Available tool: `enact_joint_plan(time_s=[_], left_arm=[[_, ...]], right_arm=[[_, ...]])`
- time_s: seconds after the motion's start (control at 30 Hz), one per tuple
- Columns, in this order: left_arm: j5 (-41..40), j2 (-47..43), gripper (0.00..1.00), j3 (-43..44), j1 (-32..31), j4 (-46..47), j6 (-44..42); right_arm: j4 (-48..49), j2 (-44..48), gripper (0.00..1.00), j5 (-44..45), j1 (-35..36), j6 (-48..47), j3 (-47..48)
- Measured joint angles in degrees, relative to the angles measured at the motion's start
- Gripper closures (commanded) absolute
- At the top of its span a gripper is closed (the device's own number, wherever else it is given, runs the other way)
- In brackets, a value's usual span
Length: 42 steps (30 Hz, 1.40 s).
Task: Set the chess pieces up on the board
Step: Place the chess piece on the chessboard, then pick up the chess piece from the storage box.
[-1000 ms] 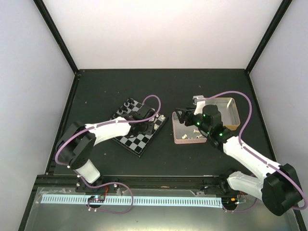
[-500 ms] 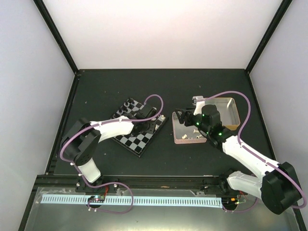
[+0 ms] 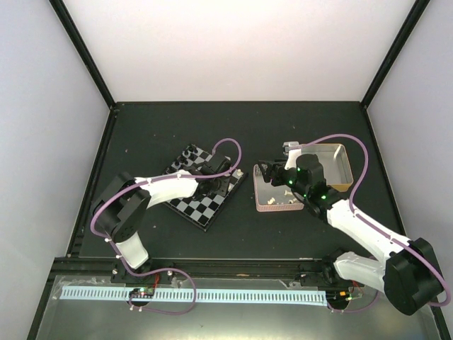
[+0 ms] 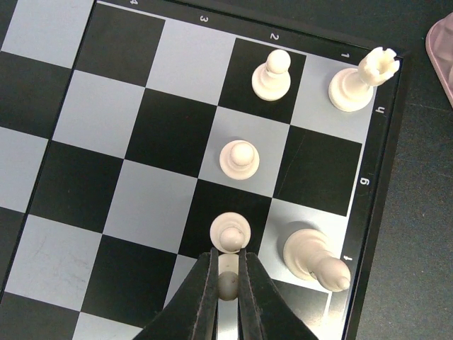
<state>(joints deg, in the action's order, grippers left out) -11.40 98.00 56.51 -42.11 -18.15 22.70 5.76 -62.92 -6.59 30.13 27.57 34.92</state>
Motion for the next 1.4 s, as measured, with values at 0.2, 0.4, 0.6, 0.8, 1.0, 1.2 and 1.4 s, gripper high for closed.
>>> enact_joint_plan(time_s=[0.2, 0.4, 0.6, 0.8, 1.0, 1.2, 1.4], left_arm=[[0.0, 0.0, 0.99, 0.0, 0.0, 0.0, -0.2], [-0.1, -0.9, 0.98, -0.9, 0.0, -0.4, -1.0], [-0.7, -1.3, 0.98, -1.3, 0.0, -0.7, -1.3], [-0.8, -1.8, 0.91, -1.7, 0.0, -1.2, -1.3], [-1.0, -2.6, 0.78, -2.5, 0.0, -1.9, -1.3], [-0.5, -2.7, 0.58, -3.1, 0.0, -2.9, -1.3], [-0.4, -4.4, 0.51, -3.1, 0.0, -3.1, -1.1]], right_arm=[[-0.4, -0.2, 0.27, 0.0, 0.0, 0.0, 0.0], [-0.6, -0.2, 0.27, 0.0, 0.0, 0.0, 0.0], [-0.6, -1.0, 0.27, -0.1, 0.0, 0.7, 0.0], [-0.6, -1.1, 0.27, -0.2, 0.0, 1.1, 0.0], [-0.6, -1.1, 0.27, -0.3, 0.0, 1.1, 0.0], [-0.7, -1.1, 0.27, -0.9, 0.0, 1.1, 0.0], [-2.4, -1.1, 0.27, -0.3, 0.0, 1.3, 0.3]])
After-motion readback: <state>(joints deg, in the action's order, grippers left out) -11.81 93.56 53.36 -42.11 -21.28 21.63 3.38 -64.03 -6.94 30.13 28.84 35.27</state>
